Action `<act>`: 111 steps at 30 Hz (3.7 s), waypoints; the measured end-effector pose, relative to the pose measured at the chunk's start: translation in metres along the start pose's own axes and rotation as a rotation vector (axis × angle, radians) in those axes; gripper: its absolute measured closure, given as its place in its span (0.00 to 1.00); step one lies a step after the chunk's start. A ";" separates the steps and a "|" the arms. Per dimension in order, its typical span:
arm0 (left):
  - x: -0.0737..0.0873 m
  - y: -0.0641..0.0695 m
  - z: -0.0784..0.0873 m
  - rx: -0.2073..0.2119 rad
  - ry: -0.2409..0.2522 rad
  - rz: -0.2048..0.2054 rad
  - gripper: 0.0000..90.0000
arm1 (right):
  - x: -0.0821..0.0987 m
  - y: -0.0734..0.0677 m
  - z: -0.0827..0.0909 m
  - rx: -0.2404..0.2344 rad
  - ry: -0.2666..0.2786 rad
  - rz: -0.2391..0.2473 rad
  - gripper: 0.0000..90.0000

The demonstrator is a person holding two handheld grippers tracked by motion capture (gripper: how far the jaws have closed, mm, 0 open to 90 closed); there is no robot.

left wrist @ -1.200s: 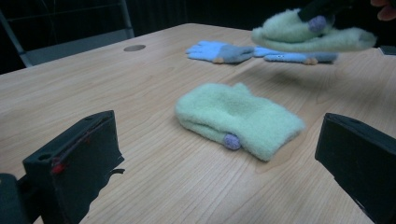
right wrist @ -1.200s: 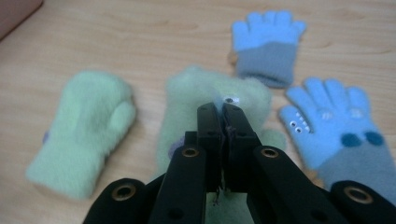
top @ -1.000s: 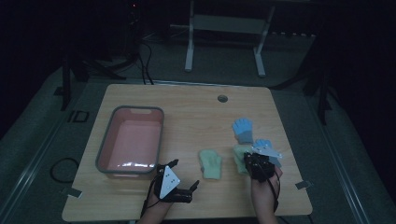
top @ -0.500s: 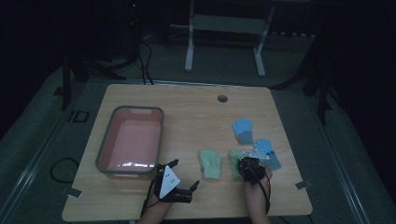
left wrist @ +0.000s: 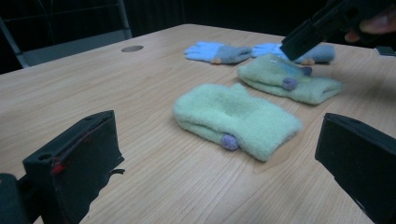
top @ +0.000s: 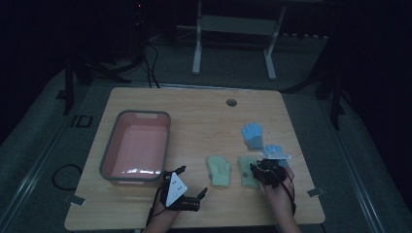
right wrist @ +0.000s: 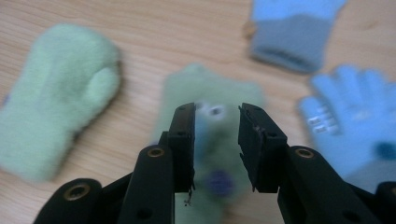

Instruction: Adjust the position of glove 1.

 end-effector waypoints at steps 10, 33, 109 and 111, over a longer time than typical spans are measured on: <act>0.000 0.001 0.000 -0.010 -0.004 -0.019 0.00 | 0.005 0.001 0.002 -0.088 0.023 0.058 0.66; 0.000 0.002 0.000 -0.018 -0.002 -0.034 0.00 | 0.025 -0.018 -0.016 -0.040 0.015 0.060 0.93; 0.009 0.011 -0.013 0.093 -0.142 0.047 0.00 | -0.062 -0.082 0.016 -0.301 0.147 0.118 0.16; 0.013 0.012 -0.014 0.105 -0.189 0.042 0.00 | -0.067 -0.077 0.014 -0.347 0.160 0.130 0.16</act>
Point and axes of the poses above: each handheld gripper's, and its own axes: z roughly backward along the jaws, x roughly out of its underside, y roughly to its right, the point moved 10 cm from there along -z, roughly forward along the jaws, and after that the axes turned 12 degrees about x, right-handed, at the moved point
